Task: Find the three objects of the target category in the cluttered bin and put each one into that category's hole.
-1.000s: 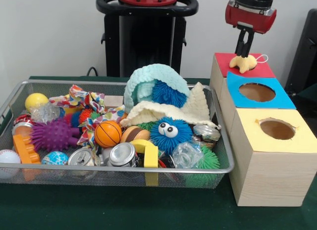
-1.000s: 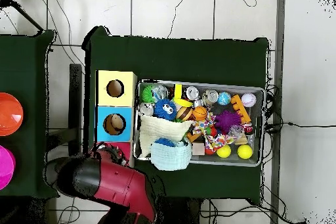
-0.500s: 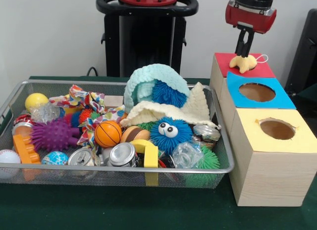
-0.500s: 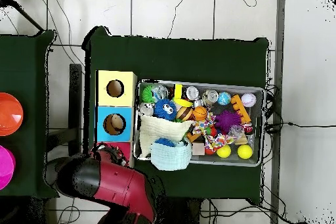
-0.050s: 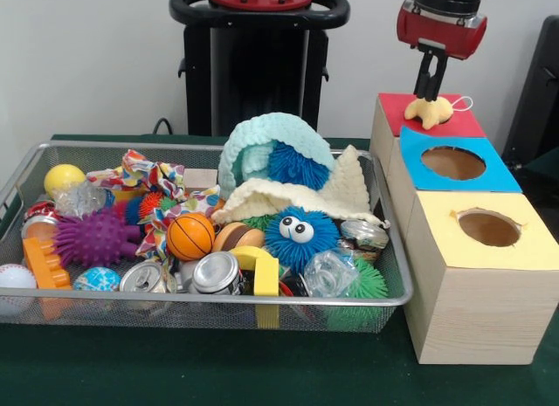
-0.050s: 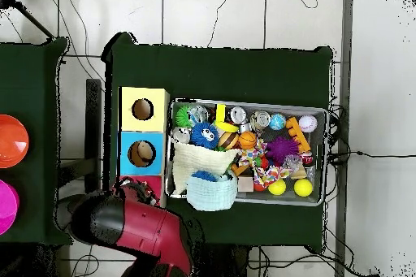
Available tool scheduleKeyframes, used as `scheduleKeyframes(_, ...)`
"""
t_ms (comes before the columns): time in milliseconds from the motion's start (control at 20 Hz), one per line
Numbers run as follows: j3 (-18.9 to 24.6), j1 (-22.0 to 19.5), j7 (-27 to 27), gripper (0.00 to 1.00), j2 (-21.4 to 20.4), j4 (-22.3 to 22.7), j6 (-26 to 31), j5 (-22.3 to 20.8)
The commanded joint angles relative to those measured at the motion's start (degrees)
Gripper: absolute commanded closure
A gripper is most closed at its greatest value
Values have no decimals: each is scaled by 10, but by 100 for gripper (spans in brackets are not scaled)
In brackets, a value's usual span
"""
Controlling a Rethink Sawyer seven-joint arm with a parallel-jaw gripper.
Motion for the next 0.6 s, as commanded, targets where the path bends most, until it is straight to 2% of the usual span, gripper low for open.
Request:
scheduleKeyframes(50,63,-18,118,100,22,49,-38,16)
scheduleKeyframes(600,82,-32,114,100,23,68,-74,19)
